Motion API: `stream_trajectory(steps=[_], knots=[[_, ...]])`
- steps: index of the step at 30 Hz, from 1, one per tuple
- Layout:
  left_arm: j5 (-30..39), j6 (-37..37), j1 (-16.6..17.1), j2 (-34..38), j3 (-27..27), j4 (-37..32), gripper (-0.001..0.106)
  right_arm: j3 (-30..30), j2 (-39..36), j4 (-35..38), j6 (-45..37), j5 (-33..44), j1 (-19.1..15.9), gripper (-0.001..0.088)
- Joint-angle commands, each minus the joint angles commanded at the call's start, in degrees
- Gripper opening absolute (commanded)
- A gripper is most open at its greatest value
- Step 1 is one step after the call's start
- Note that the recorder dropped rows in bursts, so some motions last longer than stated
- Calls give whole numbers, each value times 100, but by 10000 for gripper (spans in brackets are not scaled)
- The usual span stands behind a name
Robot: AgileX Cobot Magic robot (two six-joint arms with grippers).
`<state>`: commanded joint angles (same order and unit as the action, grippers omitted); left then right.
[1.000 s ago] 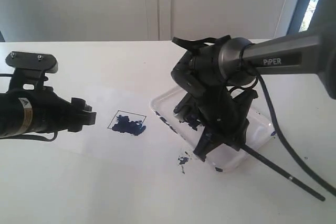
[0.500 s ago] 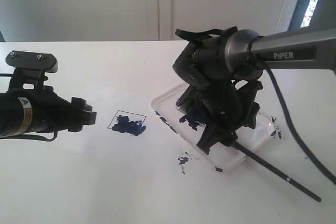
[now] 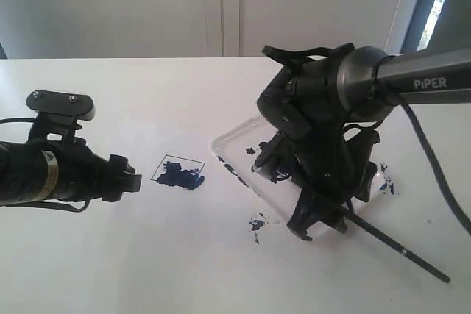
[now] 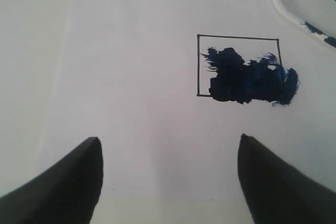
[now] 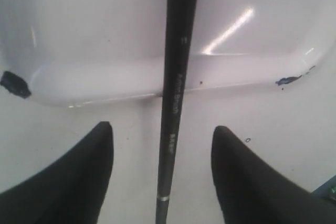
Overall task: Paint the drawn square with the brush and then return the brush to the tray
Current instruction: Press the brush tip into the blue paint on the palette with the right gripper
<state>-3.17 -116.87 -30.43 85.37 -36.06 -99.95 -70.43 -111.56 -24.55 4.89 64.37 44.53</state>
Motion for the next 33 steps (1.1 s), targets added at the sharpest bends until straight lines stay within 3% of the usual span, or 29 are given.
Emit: stream_trajectory(steps=[3, 6, 8, 13, 21, 33], knots=[[0, 37, 0, 0, 0, 0, 736, 85, 0, -137, 128, -239, 0, 513], [0, 140, 0, 0, 0, 0, 736, 158, 0, -250, 162, -347, -104, 404], [0, 140, 0, 0, 0, 0, 736, 185, 0, -250, 248, -450, -213, 384], [21, 138, 0, 2, 0, 0, 736, 185, 0, -194, 331, -527, -428, 384], [87, 138, 0, 2, 0, 0, 736, 185, 0, 262, 255, -1038, -454, 384], [85, 194, 0, 2, 0, 0, 736, 185, -536, 180, 296, -909, -557, 379]])
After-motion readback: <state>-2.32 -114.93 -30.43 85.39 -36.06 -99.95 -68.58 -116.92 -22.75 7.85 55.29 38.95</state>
